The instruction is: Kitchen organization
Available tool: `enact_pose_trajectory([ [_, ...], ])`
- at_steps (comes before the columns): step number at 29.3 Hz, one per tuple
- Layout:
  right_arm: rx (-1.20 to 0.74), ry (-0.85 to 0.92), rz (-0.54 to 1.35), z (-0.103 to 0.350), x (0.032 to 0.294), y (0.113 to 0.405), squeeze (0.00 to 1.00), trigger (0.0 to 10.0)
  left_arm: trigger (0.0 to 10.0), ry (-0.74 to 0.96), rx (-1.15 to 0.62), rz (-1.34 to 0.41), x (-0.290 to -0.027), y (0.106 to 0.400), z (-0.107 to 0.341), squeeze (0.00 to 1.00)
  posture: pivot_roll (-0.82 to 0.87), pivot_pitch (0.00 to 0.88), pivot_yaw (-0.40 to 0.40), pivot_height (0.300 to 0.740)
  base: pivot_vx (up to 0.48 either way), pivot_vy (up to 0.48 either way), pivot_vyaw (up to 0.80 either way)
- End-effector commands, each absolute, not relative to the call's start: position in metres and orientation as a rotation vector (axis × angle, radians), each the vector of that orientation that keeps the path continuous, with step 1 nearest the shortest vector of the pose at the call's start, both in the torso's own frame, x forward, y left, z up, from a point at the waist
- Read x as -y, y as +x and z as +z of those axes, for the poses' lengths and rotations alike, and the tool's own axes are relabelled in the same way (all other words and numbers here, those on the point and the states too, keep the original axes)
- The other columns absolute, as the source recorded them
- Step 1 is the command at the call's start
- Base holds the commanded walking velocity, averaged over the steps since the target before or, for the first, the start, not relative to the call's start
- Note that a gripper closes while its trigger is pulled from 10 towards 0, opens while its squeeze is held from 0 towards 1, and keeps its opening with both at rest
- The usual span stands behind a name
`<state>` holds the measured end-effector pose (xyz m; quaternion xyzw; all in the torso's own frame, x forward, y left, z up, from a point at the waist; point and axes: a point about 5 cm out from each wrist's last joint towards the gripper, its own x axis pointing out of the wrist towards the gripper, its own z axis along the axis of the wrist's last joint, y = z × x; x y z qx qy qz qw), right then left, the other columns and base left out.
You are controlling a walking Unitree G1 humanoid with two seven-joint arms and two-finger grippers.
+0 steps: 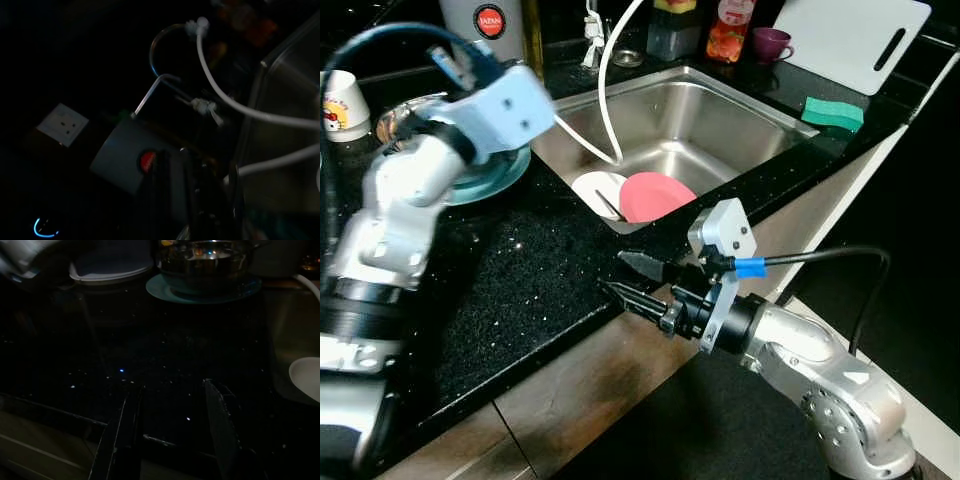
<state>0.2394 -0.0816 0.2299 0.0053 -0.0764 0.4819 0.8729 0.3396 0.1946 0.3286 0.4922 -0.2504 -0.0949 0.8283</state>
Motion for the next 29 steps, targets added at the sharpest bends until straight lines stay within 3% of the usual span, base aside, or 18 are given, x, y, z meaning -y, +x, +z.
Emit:
enact_pose_trajectory([
  [1,0.166,0.004,1.016,0.229,0.080,0.240,0.00,10.0,10.0,1.060,0.529,-0.237,-0.199,0.332,0.336,1.00,0.00,0.032,-0.047,0.740,0.000,0.000,0.00],
  [6,0.173,0.003,1.014,0.229,0.079,0.240,0.00,10.0,10.0,1.171,0.400,-0.303,-0.220,0.326,0.341,1.00,0.00,0.028,-0.043,0.740,0.000,0.000,0.00],
  [21,0.179,-0.006,1.004,0.230,0.082,0.240,0.00,10.0,10.0,1.230,0.026,-0.557,-0.254,0.320,0.303,1.00,-0.01,0.034,-0.039,0.740,0.000,0.000,0.00],
  [29,0.177,-0.012,1.002,0.230,0.083,0.239,0.00,10.0,10.0,1.291,0.021,-0.525,-0.257,0.331,0.302,1.00,-0.02,0.036,-0.038,0.740,0.000,0.000,0.00],
])
